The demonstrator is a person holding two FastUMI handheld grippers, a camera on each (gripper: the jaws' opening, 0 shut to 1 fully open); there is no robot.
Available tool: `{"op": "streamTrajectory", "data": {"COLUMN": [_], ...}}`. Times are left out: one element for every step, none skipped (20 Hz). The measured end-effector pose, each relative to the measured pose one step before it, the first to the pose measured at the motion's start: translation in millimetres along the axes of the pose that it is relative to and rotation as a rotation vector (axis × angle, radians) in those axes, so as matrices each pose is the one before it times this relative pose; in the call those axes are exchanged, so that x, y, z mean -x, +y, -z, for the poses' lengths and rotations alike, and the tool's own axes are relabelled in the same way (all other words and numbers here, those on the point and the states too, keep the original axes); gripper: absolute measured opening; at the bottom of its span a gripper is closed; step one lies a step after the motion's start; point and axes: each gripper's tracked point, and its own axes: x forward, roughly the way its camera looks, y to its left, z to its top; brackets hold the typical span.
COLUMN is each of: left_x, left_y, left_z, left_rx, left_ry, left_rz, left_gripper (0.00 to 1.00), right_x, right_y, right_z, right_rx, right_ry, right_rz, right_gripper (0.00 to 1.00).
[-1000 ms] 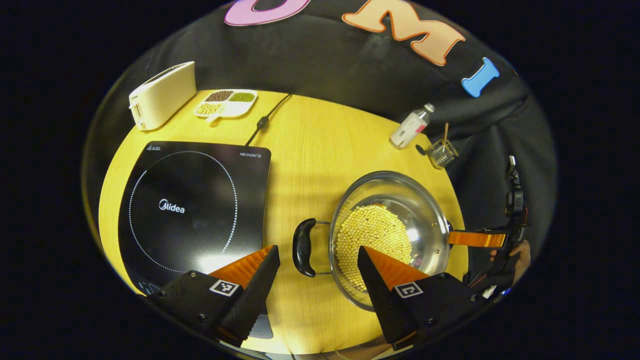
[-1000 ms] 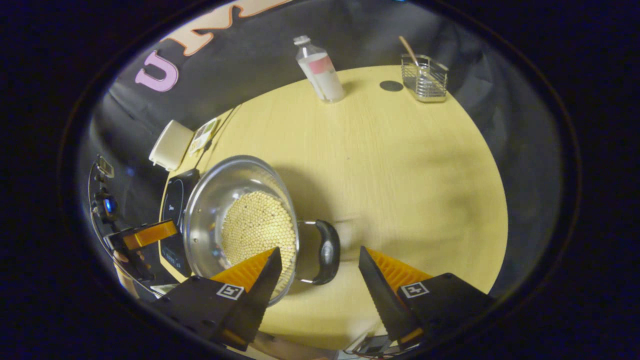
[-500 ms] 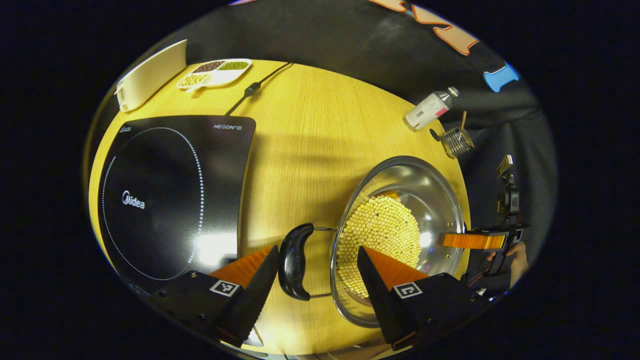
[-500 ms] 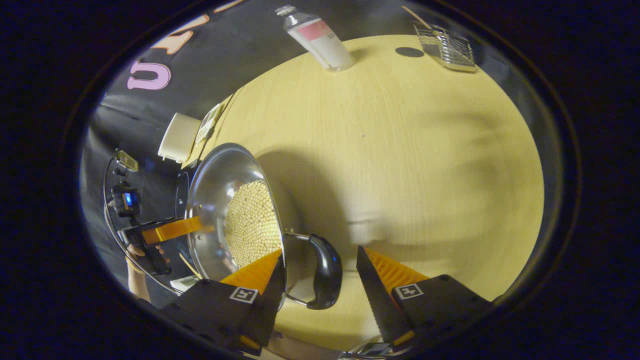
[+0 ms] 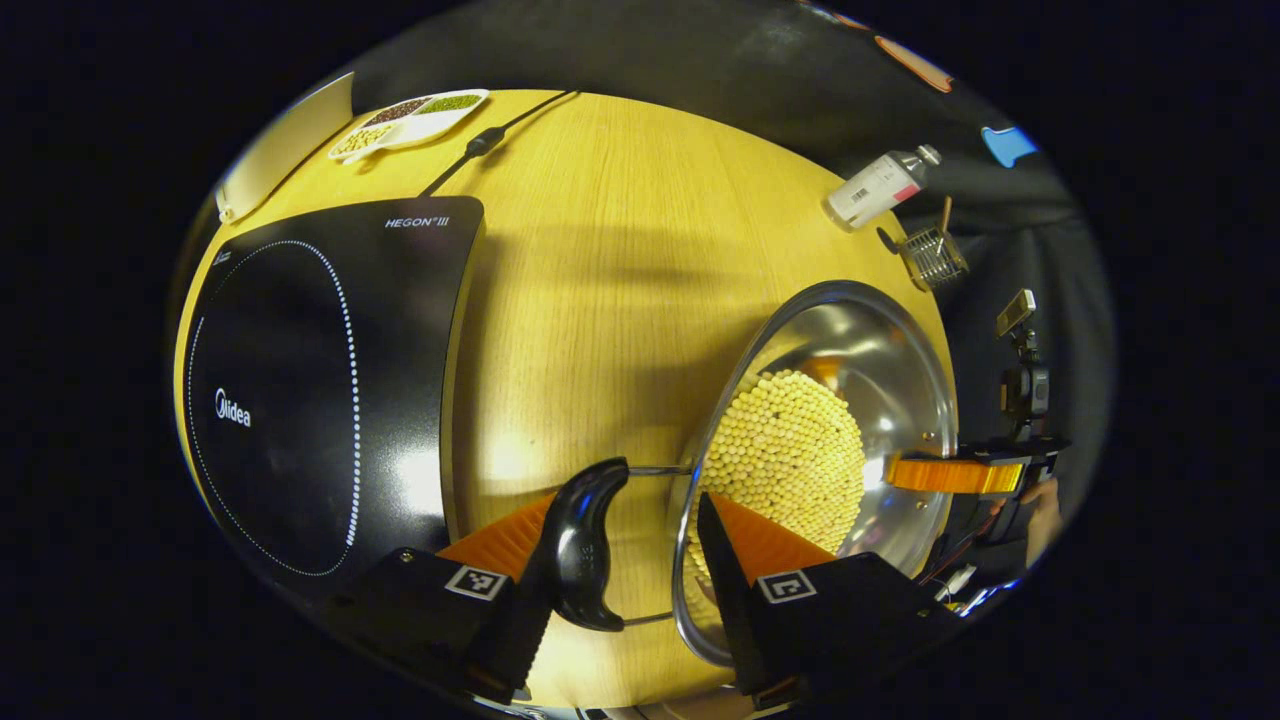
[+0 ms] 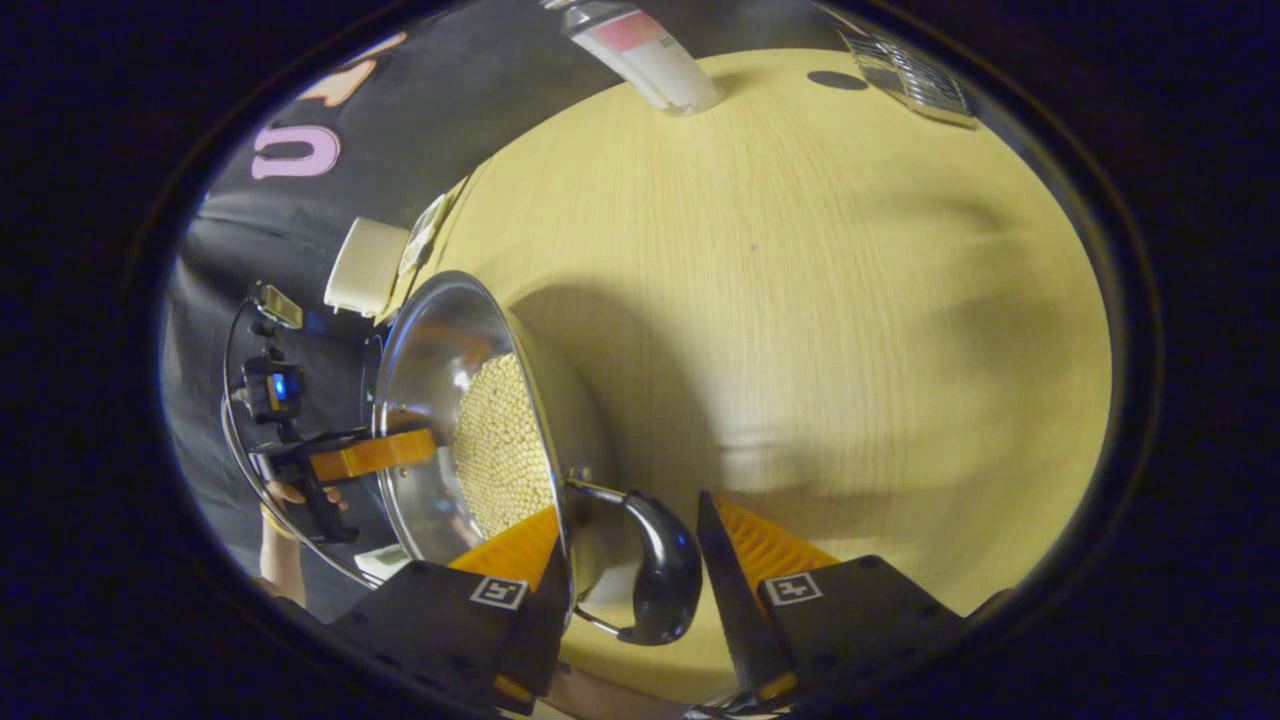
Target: First push the handle of the pot to place it horizontally, then grasp the pot with both hands and set it on the induction cooktop.
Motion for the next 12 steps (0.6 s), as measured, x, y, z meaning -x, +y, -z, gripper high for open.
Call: {"op": "streamTrajectory", "data": {"left_x": [-1.48, 1.17, -1.30, 1.90, -0.71, 0.76, 0.32, -1.17, -0.64, 2.05, 4.66, 6.06], "left_y": [4.66, -2.86, 0.55, -0.35, 0.00, -0.04, -1.01, -1.08, -0.62, -2.14, -3.64, -5.44], "left_z": [2.55, -1.34, -0.54, 1.84, 0.03, 1.04, 0.14, 3.50, 5.37, 4.81, 5.50, 7.05], "left_rx": [0.01913, 0.00577, 0.00585, 0.00611, 0.00223, 0.00296, 0.00609, 0.01172, 0.01163, 0.00623, 0.01052, 0.00987], "left_ry": [0.01799, -0.01344, 0.00367, 0.00217, -0.00089, 0.00290, -0.00427, 0.00694, 0.01073, 0.00489, -0.00060, 0.00546], "left_rz": [-0.01664, 0.01035, 0.00724, 0.00082, -0.00138, 0.00043, 0.00423, 0.00409, 0.00616, 0.01092, 0.01101, 0.01009], "left_gripper": [0.70, 0.63, 0.64, 0.64, 0.61, 0.58, 0.61, 0.60, 0.61, 0.62, 0.59, 0.59], "right_x": [-2.01, 0.46, 1.29, -1.45, -0.67, 0.09, -1.29, 4.21, 2.88, 2.86, 3.16, 0.32], "right_y": [-0.88, -1.00, -0.13, 1.67, 0.62, -0.01, -1.13, -0.89, 1.52, 1.54, 0.66, 0.10], "right_z": [-0.49, 2.34, -1.79, -0.77, -2.18, -0.29, 1.68, 0.36, 1.08, 0.64, 0.50, 1.94], "right_rx": [-0.02435, -0.01426, -0.01583, -0.01162, -0.00315, 0.00433, 0.01464, 0.00696, 0.00163, 0.00513, 0.00430, 0.00442], "right_ry": [0.00385, 0.01702, -0.00549, -0.00719, -0.00700, -0.01607, -0.01091, 0.00254, -0.00329, -0.00258, -0.00280, 0.00024], "right_rz": [0.00143, -0.01499, -0.01274, -0.00942, -0.00229, 0.00963, 0.01132, 0.00945, 0.00512, 0.00086, 0.00078, 0.00120], "right_gripper": [0.70, 0.50, 0.55, 0.50, 0.50, 0.50, 0.49, 0.46, 0.52, 0.52, 0.46, 0.52]}}
